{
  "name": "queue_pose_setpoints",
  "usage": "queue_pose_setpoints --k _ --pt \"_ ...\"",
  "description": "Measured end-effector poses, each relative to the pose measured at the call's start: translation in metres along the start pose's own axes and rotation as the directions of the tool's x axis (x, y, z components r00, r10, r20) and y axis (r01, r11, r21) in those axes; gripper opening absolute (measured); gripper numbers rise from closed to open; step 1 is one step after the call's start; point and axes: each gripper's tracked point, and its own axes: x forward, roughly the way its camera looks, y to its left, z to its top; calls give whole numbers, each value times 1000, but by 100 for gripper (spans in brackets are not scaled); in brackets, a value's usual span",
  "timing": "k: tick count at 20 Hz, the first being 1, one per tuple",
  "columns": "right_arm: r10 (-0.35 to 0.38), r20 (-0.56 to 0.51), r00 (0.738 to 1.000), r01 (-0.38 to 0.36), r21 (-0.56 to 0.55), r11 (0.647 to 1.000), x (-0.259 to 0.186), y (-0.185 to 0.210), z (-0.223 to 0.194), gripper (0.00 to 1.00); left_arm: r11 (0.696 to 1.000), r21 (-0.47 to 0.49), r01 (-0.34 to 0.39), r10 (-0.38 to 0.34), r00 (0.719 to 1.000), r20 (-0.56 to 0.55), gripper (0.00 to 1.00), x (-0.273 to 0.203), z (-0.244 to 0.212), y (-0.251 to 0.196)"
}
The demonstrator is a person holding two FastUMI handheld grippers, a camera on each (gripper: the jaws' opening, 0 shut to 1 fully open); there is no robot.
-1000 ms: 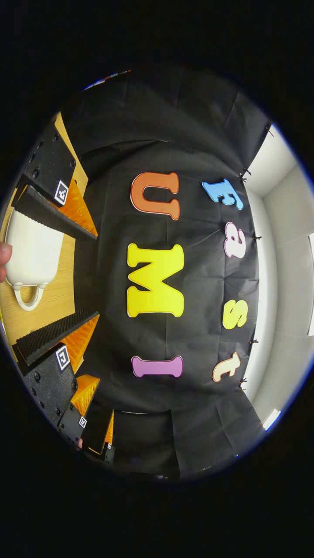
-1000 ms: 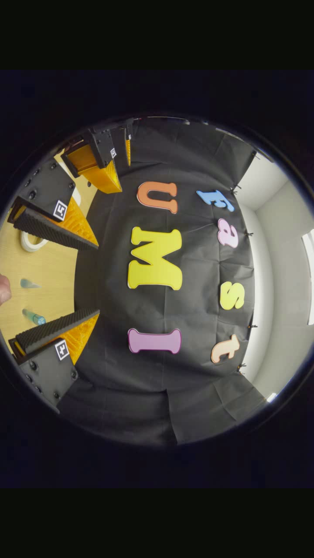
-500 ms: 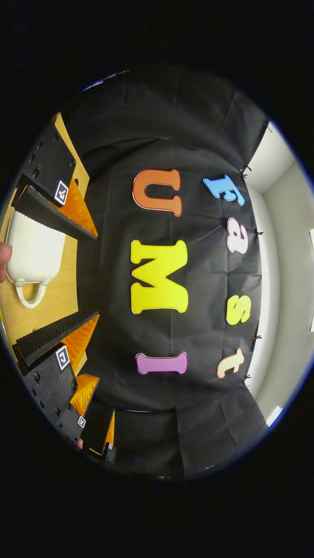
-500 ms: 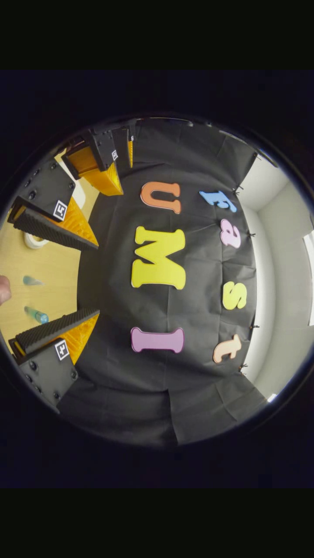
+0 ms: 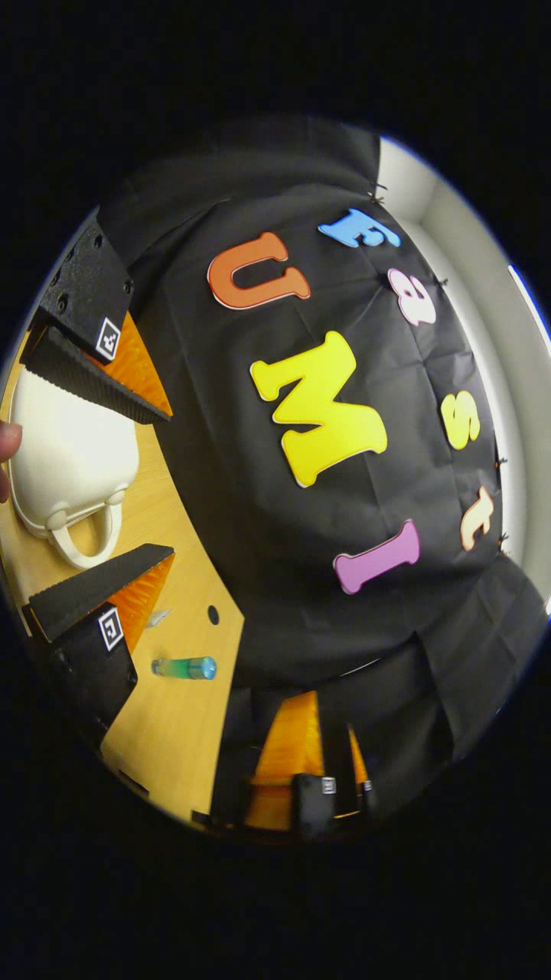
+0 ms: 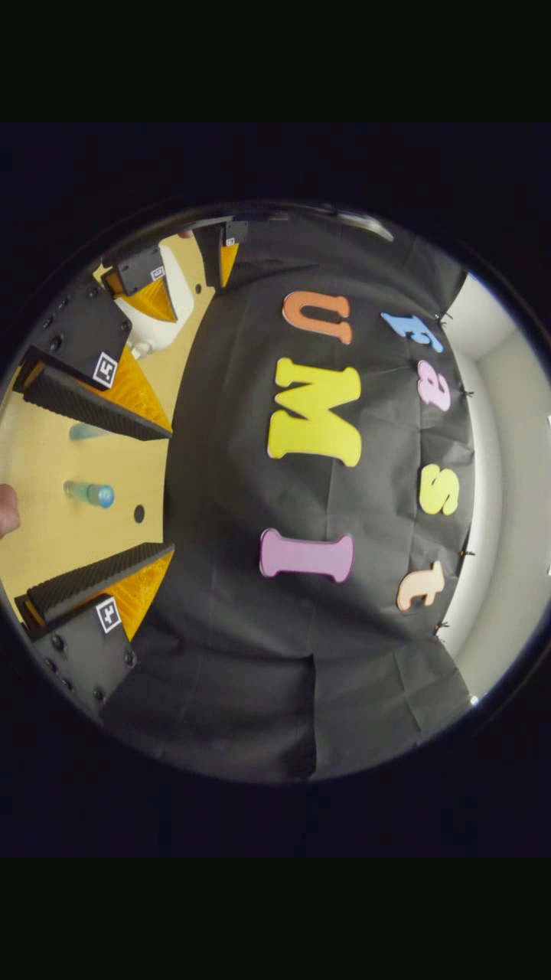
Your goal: First open the suitcase, pack the skin care products into it, and then close the suitcase.
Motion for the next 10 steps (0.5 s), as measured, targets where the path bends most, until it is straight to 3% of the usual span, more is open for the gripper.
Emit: queue_pose_setpoints --k 6,10 --pt "-76 -51 996 77 4 997 1 -59 -29 80 971 213 113 -75 981 -179 97 24 -67 -55" --pt "-91 -60 994 91 11 996 2 -81 -37 80 930 327 168 -70 954 -291 96 34 -105 -70"
